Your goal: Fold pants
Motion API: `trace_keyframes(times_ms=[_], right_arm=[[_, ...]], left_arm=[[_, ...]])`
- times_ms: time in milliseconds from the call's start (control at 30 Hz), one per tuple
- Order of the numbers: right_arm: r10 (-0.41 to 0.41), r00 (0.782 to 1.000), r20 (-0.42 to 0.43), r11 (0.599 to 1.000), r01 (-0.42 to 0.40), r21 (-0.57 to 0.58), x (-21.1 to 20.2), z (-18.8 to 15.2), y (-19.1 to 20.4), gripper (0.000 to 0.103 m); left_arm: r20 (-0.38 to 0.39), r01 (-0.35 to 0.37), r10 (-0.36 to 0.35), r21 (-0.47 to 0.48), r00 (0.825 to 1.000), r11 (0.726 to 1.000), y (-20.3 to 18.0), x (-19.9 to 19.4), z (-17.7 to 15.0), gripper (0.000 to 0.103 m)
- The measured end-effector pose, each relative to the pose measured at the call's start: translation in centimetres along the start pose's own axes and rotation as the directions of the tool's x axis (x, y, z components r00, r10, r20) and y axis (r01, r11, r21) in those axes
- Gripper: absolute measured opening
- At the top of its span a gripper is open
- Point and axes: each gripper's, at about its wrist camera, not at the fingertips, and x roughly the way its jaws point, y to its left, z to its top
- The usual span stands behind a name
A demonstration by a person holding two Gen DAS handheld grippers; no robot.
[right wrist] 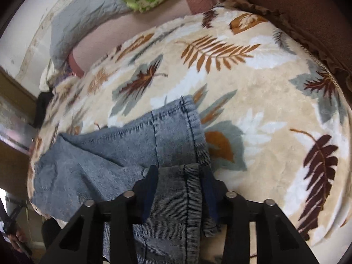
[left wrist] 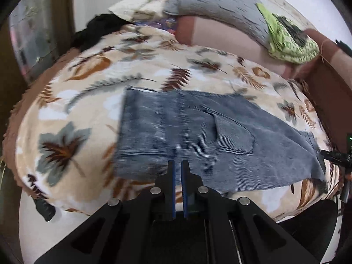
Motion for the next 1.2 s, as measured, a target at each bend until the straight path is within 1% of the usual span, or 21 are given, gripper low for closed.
trace_keyframes(times_ms=[67, 100, 200, 267, 367, 467, 533, 600, 667, 767, 867, 900, 967, 1000, 1033, 1067, 1100, 1133, 1200], right_arm=[[-0.048, 0.999, -0.003, 0.998, 0.048, -0.038, 0.3, 0.0, 0.5, 0.027], [-0.070, 0.998, -0.001, 0.996, 0.070, -0.052, 0.2, 0.1, 0.6, 0.017], [-0.088, 0.996, 0.022, 0.993, 0.089, -0.082, -0.7, 0.4, 0.9, 0.016], [-0.105, 0.992, 0.067, 0.990, 0.111, -0.090, -1.8, 1.0, 1.4, 0.016], [-0.108, 0.986, 0.131, 0.991, 0.117, -0.066, -3.1, 2.6, 1.5, 0.016], [-0.109, 0.978, 0.180, 0.993, 0.116, -0.026, -3.4, 4.6, 1.4, 0.015], [-0.122, 0.973, 0.197, 0.992, 0.126, -0.004, -2.8, 5.8, 1.6, 0.015], [-0.136, 0.971, 0.195, 0.991, 0.136, 0.012, -1.8, 6.5, 1.7, 0.015], [-0.166, 0.967, 0.193, 0.986, 0.164, 0.027, -0.3, 7.1, 1.6, 0.015], [-0.187, 0.964, 0.188, 0.982, 0.178, 0.060, 2.0, 7.3, 1.1, 0.015], [-0.223, 0.963, 0.152, 0.974, 0.216, 0.063, 4.1, 6.8, 0.6, 0.015], [-0.227, 0.961, 0.156, 0.974, 0.220, 0.062, 4.4, 6.6, 0.5, 0.015], [-0.261, 0.950, 0.173, 0.965, 0.252, 0.071, 4.1, 6.4, 0.3, 0.023], [-0.278, 0.945, 0.172, 0.960, 0.268, 0.079, 3.9, 6.3, 0.1, 0.033], [-0.313, 0.936, 0.165, 0.949, 0.300, 0.095, 3.4, 6.2, 0.1, 0.044], [-0.328, 0.930, 0.166, 0.944, 0.314, 0.105, 2.9, 6.1, 0.1, 0.046], [-0.330, 0.926, 0.181, 0.943, 0.314, 0.112, 2.1, 5.9, 0.2, 0.046], [-0.317, 0.925, 0.208, 0.948, 0.299, 0.114, 1.0, 5.5, 0.4, 0.046], [-0.258, 0.937, 0.237, 0.965, 0.240, 0.104, -1.1, 4.4, 1.4, 0.046]], left_arm=[[-0.028, 0.019, -0.019, -0.004, 0.999, 1.000, -0.7, 1.4, 0.0, 0.006], [-0.041, 0.022, -0.022, -0.009, 0.999, 1.000, -1.0, 1.9, -0.1, 0.006], [-0.073, 0.026, -0.028, -0.026, 0.997, 0.999, -1.0, 3.1, -0.4, 0.006], [-0.081, 0.024, -0.026, -0.025, 0.996, 0.999, -0.9, 3.3, -0.6, 0.006], [-0.081, 0.017, -0.020, -0.029, 0.997, 0.999, -0.5, 3.3, -0.5, 0.006], [-0.076, 0.016, -0.018, -0.027, 0.997, 1.000, -0.8, 3.4, -0.2, 0.006], [-0.078, 0.020, -0.022, -0.016, 0.997, 1.000, -1.3, 3.6, -0.1, 0.006], [-0.082, 0.027, -0.027, -0.012, 0.996, 1.000, -1.9, 4.0, 0.1, 0.006], [-0.089, 0.034, -0.034, 0.000, 0.995, 0.999, -2.7, 4.4, 0.2, 0.006], [-0.097, 0.046, -0.044, 0.018, 0.994, 0.999, -3.9, 5.0, 0.3, 0.006], [-0.107, 0.061, -0.056, 0.039, 0.993, 0.997, -5.2, 5.5, 0.3, 0.006], [-0.106, 0.065, -0.060, 0.043, 0.993, 0.997, -5.7, 5.6, 0.3, 0.006], [-0.107, 0.072, -0.067, 0.043, 0.992, 0.996, -6.6, 5.9, 0.3, 0.006], [-0.109, 0.073, -0.068, 0.044, 0.992, 0.996, -6.9, 6.0, 0.4, 0.006], [-0.112, 0.075, -0.069, 0.049, 0.991, 0.996, -7.4, 6.2, 0.3, 0.006], [-0.114, 0.077, -0.071, 0.051, 0.991, 0.996, -7.9, 6.3, 0.3, 0.009], [-0.114, 0.075, -0.069, 0.051, 0.991, 0.996, -8.3, 6.4, 0.2, 0.016], [-0.112, 0.076, -0.070, 0.051, 0.991, 0.996, -8.5, 6.4, 0.2, 0.018], [-0.103, 0.070, -0.064, 0.058, 0.993, 0.996, -9.3, 6.5, 0.1, 0.028]])
